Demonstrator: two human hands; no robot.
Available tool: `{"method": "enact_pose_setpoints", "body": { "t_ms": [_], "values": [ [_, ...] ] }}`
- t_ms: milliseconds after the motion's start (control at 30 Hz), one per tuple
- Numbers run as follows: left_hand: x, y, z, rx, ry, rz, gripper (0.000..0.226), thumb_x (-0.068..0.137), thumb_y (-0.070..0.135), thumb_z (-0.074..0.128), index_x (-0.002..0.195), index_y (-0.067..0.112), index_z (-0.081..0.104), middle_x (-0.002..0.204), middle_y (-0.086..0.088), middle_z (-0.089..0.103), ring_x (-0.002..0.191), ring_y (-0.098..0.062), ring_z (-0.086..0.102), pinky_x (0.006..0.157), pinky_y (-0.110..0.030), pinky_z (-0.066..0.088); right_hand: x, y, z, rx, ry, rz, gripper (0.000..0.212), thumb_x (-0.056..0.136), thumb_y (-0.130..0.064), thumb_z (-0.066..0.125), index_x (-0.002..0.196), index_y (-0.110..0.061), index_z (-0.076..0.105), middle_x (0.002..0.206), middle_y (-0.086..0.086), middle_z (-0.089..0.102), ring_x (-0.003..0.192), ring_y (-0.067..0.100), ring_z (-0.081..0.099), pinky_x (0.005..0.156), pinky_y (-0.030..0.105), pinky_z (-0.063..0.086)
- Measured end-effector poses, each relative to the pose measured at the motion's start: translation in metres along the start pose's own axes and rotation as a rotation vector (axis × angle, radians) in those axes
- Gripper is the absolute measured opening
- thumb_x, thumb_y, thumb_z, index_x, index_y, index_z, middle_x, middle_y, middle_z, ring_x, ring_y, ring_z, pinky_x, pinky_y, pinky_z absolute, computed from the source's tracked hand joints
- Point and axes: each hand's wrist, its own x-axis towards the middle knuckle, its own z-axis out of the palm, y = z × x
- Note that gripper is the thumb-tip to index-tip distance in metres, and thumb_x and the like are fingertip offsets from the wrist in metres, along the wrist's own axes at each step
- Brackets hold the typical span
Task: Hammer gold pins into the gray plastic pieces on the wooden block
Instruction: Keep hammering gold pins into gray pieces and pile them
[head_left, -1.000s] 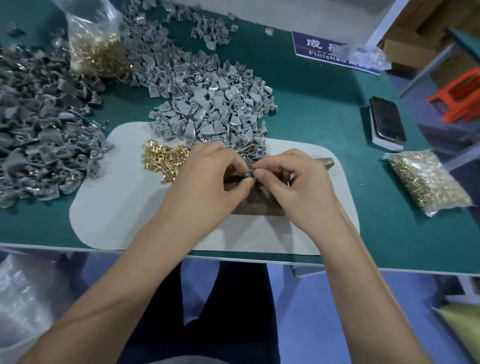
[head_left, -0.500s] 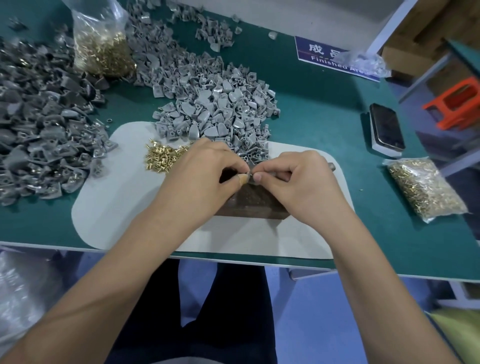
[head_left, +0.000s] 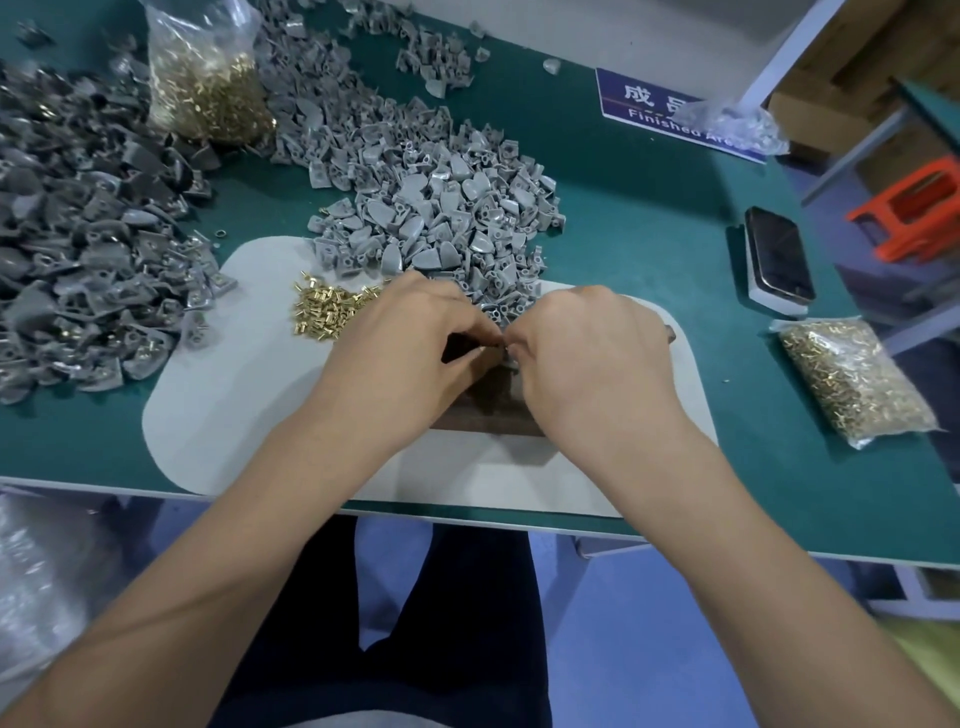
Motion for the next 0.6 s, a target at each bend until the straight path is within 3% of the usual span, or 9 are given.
{"method": "enact_pose_setpoints", "body": {
  "t_ms": [100,167,333,467,600],
  "values": [
    [0.0,0.002,0.0,0.009,0.011,-0.007,0.009,0.087,0.029,0.077,0.096,0.029,0.079,0.093,0.007,0.068,0.094,-0.022,0.054,0.084,-0.045,0.047,-0.001,0.015,0.005,0.188,0.022,0.004,0.015,0.095,-0.037,0.062,0.1,-0.035,0.076,0.079,-0.001,0.058,0.082,0.028,0.051,0.06,0.03,0.031],
    [-0.001,0.003,0.0,0.005,0.013,-0.012,0.008,0.087,0.03,0.076,0.095,0.029,0.079,0.092,0.007,0.068,0.094,-0.022,0.053,0.084,-0.046,0.046,-0.007,0.02,0.013,0.276,0.096,-0.01,0.014,0.093,-0.038,0.065,0.098,-0.037,0.078,0.079,0.0,0.064,0.083,0.028,0.056,0.062,0.031,0.036],
    [-0.002,0.001,0.002,-0.013,0.028,-0.028,0.007,0.087,0.031,0.074,0.093,0.031,0.078,0.09,0.009,0.066,0.093,-0.02,0.052,0.082,-0.047,0.047,-0.014,0.02,0.034,0.472,0.199,0.008,0.01,0.088,-0.028,0.07,0.089,-0.03,0.08,0.06,-0.005,0.052,0.068,0.026,0.055,0.06,0.034,0.046],
    [-0.003,0.001,0.003,-0.018,0.026,-0.035,0.007,0.087,0.035,0.074,0.092,0.033,0.078,0.09,0.011,0.066,0.094,-0.019,0.051,0.082,-0.047,0.047,-0.013,0.027,0.041,0.752,0.166,0.081,0.009,0.088,-0.022,0.075,0.087,-0.027,0.082,0.054,-0.003,0.061,0.049,0.011,0.044,0.051,0.026,0.034],
    [-0.003,0.002,0.002,-0.019,0.025,-0.035,0.006,0.087,0.032,0.075,0.092,0.031,0.078,0.091,0.01,0.067,0.095,-0.02,0.053,0.083,-0.047,0.048,-0.014,0.023,0.04,0.594,0.173,0.052,0.009,0.088,-0.029,0.071,0.09,-0.033,0.079,0.049,-0.011,0.046,0.059,0.016,0.045,0.056,0.032,0.044]
  ]
}}
